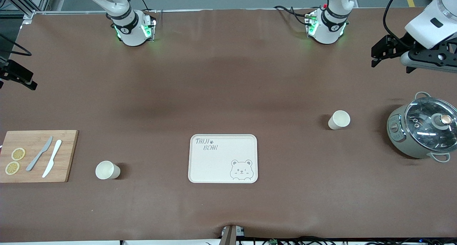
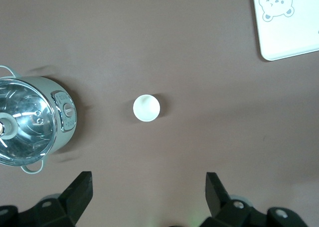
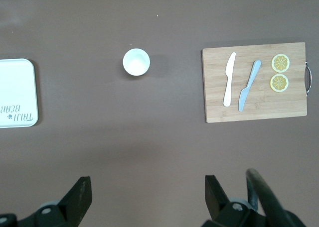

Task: Place white IKEA cup upright on tray with both arms
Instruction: 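Reach the right gripper to one cup while the left gripper reaches another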

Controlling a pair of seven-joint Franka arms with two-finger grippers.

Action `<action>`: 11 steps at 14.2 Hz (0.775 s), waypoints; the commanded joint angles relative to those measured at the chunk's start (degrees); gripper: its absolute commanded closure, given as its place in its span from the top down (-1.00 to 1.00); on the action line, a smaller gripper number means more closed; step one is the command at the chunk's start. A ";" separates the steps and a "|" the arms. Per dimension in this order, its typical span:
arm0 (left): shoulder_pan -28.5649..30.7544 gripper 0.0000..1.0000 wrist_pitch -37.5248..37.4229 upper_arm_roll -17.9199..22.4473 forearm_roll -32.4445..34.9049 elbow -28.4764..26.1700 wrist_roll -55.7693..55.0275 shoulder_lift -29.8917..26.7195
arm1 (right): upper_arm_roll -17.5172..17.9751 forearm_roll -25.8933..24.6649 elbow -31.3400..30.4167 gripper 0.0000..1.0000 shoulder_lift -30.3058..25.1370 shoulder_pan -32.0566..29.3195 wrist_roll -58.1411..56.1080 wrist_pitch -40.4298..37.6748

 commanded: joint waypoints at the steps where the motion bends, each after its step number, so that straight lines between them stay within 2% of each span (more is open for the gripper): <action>1: 0.31 1.00 -1.05 -0.15 -0.96 0.38 -0.72 -0.37 | 0.57 -1.06 -1.41 1.00 -1.52 -0.42 -0.16 0.15; 7: 0.66 1.00 -0.53 -0.15 -0.26 -0.50 -0.11 0.94 | 0.57 -1.06 -1.41 1.00 -1.35 -0.42 -0.16 -0.11; 8: 1.09 1.00 1.13 -0.07 -0.08 -2.94 0.07 2.43 | 0.57 -0.97 -1.32 1.00 -1.08 -0.33 -0.16 0.06; 11: 4.77 1.00 19.45 -0.06 -0.17 -19.34 7.33 2.45 | 0.57 -0.71 -1.32 1.00 0.58 0.11 -0.07 0.94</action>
